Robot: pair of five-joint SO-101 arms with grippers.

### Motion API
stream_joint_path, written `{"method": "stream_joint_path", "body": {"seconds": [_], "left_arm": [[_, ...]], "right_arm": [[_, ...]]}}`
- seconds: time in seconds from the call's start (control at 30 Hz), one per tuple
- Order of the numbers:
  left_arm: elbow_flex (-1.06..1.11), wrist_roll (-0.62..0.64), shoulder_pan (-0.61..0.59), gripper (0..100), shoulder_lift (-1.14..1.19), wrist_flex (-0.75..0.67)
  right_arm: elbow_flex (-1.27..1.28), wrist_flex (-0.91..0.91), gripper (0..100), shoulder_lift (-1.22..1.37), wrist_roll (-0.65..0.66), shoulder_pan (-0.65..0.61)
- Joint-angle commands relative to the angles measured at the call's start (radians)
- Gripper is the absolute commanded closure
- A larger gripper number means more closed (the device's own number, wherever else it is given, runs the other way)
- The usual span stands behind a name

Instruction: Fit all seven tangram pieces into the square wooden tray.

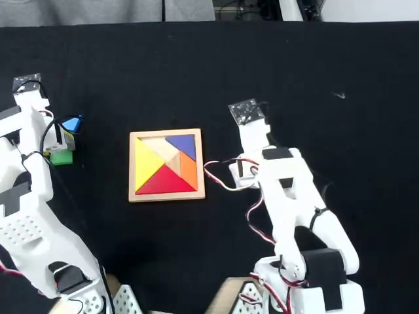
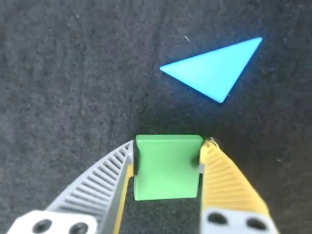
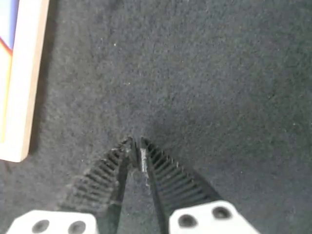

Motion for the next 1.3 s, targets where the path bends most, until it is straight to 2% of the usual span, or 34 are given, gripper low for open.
{"method": "stream_joint_path", "body": {"seconds": [0.0, 0.17, 0.3, 0.43, 0.5, 0.6, 0.7, 0.77, 0.9, 1.03, 1.27], "left_arm": [[-0.065, 0.002, 0.022, 85, -0.032, 0.098], [-0.252, 0.002, 0.053, 85, -0.129, 0.356], [-0.355, -0.008, 0.081, 85, -0.227, 0.503], [-0.369, -0.17, 0.14, 85, -0.331, 0.629], [-0.335, -0.173, 0.137, 84, -0.361, 0.64], [-0.229, -0.023, 0.077, 80, -0.35, 0.552], [-0.084, 0.069, 0.013, 75, -0.321, 0.371], [0.007, 0.055, 0.008, 75, -0.304, 0.265], [0.107, 0.0, 0.035, 76, -0.281, 0.157], [0.183, -0.133, 0.062, 75, -0.241, 0.041], [0.197, -0.029, 0.045, 75, -0.207, -0.046]], "right_arm": [[-0.048, -0.009, 98.7, -0.005, 0.0, -0.015], [-0.048, -0.009, 98.7, -0.007, 0.0, -0.015], [-0.047, -0.008, 98.7, -0.01, 0.0, -0.012], [-0.047, -0.008, 98.7, -0.012, 0.0, -0.012], [-0.047, -0.003, 98.7, -0.012, 0.0, -0.011], [-0.048, 0.017, 98.7, -0.012, 0.0, -0.014], [-0.048, 0.017, 98.7, -0.012, 0.0, -0.015], [-0.048, 0.017, 98.7, -0.01, 0.0, -0.015], [-0.048, 0.017, 98.7, -0.01, 0.0, -0.015], [-0.048, 0.014, 98.7, -0.007, 0.0, -0.015], [-0.048, 0.012, 98.7, -0.005, 0.0, -0.015]]}}
